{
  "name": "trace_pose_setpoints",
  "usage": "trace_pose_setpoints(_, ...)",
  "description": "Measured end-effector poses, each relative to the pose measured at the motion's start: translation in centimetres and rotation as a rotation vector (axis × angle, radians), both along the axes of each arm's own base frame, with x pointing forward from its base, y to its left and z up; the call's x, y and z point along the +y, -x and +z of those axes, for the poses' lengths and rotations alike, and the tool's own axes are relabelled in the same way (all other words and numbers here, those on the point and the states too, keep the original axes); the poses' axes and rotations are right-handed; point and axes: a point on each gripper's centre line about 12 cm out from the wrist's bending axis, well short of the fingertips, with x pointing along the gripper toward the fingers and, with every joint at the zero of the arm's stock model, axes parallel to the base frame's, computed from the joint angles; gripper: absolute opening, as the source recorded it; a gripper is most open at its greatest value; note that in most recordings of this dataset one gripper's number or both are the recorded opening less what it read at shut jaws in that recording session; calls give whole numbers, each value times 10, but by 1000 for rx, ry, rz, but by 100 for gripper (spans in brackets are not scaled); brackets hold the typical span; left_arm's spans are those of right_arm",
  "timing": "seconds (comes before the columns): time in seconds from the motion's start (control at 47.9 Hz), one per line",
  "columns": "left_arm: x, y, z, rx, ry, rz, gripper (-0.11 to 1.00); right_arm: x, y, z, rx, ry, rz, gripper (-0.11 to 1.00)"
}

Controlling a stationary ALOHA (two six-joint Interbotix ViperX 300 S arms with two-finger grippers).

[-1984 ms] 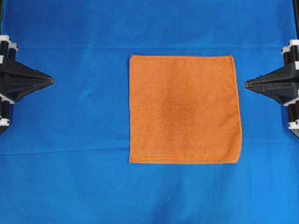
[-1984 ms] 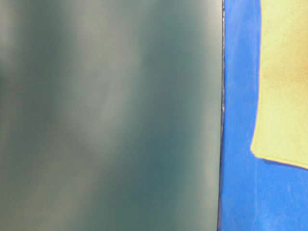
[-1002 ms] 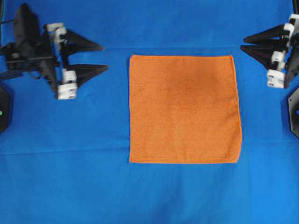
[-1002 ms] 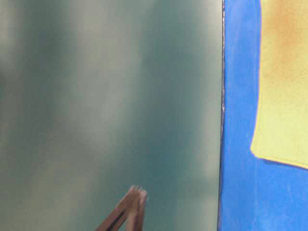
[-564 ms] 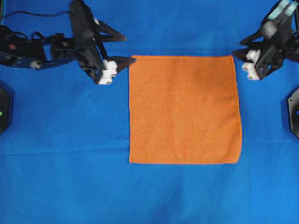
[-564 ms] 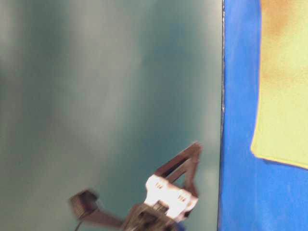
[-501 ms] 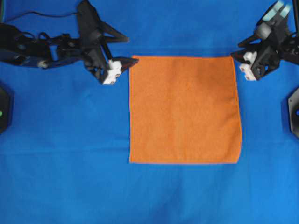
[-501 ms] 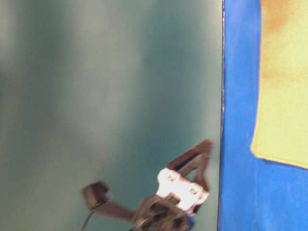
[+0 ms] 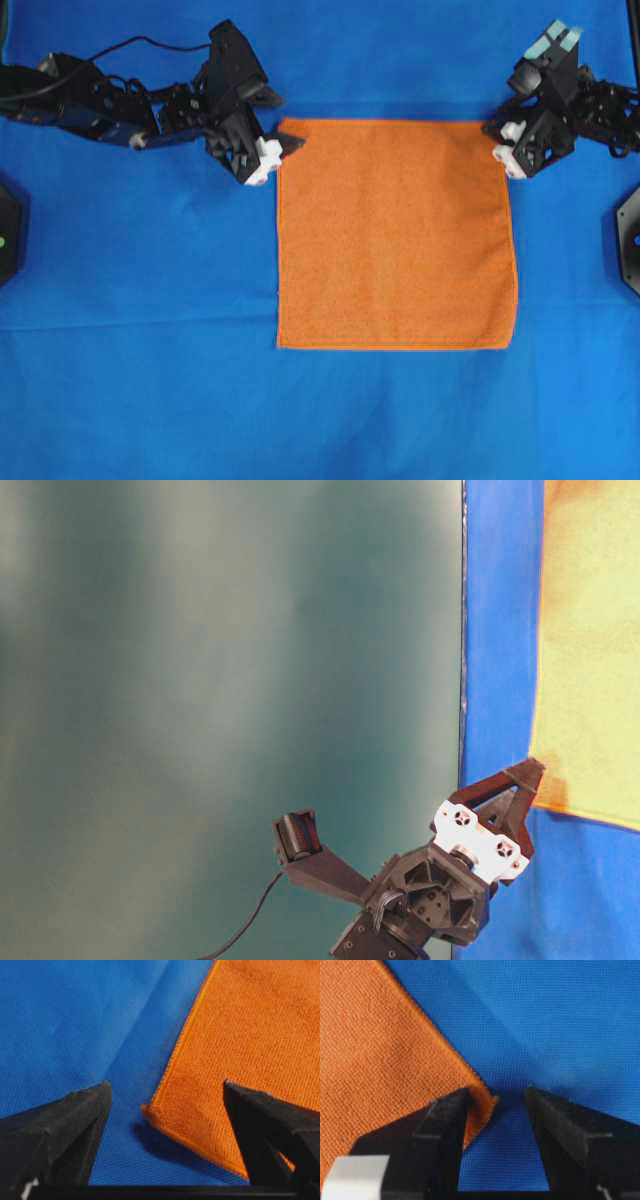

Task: Fold the orange towel.
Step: 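Grasp the far left and far right towel corners with both grippers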

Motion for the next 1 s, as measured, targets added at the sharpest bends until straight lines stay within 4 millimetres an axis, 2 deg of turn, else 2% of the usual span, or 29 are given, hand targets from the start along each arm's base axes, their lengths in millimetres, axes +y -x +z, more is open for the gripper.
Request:
trace_pose_setpoints(0.063,0,0,-1,6,1,-1,73,0,0,0,0,0,0,51)
trace_pose_setpoints(0.104,0,1,-1,10,3,-1,61,0,0,0,-1,1,0,46)
trace_pose_setpoints(0.271,-1,0,-4,34,1,-13,18,0,0,0,-2,2,0,3)
trace_pose_setpoints(0.355,-6,-1,-7,50,6,-26,5,0,0,0,-4,2,0,1)
trace_pose_setpoints(0.689,-12,-1,-9,77,11,-44,3,0,-1,3,-20,16,2,1)
trace_pose_setpoints(1.002,-6,-4,10,73,-44,-73,3,5,5,32,-89,58,5,1)
